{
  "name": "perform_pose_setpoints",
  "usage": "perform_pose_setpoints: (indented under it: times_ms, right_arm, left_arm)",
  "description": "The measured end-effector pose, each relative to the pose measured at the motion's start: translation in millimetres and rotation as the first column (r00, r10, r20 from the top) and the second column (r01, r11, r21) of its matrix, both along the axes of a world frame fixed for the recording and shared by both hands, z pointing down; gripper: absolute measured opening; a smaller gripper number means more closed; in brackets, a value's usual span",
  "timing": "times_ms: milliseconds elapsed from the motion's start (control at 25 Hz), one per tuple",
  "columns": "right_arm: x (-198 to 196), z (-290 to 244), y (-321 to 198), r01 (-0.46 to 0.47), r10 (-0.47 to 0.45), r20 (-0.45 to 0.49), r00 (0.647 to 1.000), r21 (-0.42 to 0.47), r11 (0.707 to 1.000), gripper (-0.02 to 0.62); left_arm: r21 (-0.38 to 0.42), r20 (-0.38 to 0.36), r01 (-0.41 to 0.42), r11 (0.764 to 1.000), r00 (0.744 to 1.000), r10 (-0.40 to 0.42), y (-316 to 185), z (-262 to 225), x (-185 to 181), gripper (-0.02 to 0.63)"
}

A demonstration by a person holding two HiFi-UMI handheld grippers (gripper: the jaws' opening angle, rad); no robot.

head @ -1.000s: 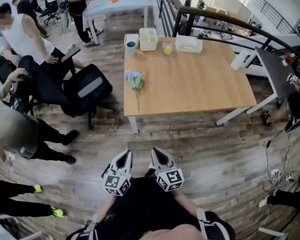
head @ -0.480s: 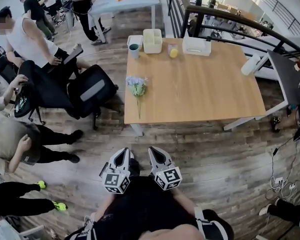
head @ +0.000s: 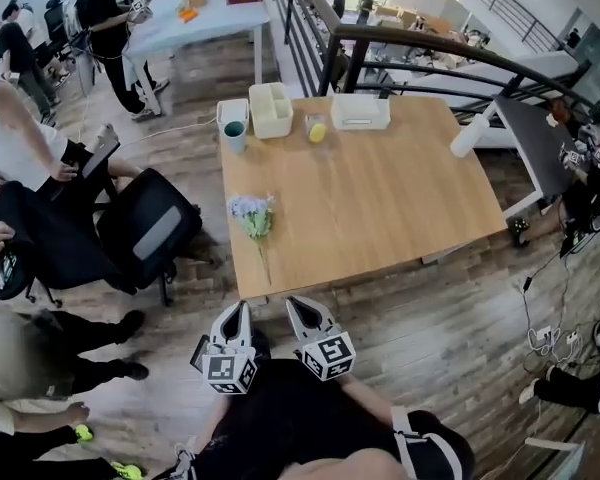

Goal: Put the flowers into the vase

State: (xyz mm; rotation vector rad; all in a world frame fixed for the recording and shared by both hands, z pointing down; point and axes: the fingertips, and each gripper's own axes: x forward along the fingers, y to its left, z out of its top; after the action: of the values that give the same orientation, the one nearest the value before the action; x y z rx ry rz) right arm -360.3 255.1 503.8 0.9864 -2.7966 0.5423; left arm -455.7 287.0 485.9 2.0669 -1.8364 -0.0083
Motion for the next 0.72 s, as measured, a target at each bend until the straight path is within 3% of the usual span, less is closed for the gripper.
perform_pose_setpoints:
  times_ms: [120, 320, 520, 720]
  right_arm:
    - [-47.8, -5.4, -22.3, -0.012, 0.013, -0.028, 1.000, 0.023, 1.000, 0.017]
    - [-90.2, 11.6, -54.5, -0.059, 0.058, -0.107, 0.993, -0.004, 0.998, 0.017]
    - [-119.8, 16.2, -99.4, -0.074, 0.072, -0.199, 0.977, -0.002, 0.997, 0.018]
    - [-142.8, 46.2, -126.8, -0.057, 0.035, -0.262, 0.964, -0.080, 0.995, 0.019]
  left_arm:
    - [0.014, 0.001, -0.016, 1.000, 1.000, 0.016, -27.4, -4.9, -46.9, 0.031]
    - [-0.029, -0.061, 0.001, 1.000, 0.998, -0.002, -52.8, 14.4, -106.6, 0.031]
    - [-0.022, -0.106, -0.054, 0.998, 0.993, 0.051, -94.3, 15.3, -141.0, 0.031]
    - [-0.077, -0.129, -0.016, 0.997, 0.992, 0.005, -114.5, 25.8, -164.2, 0.031]
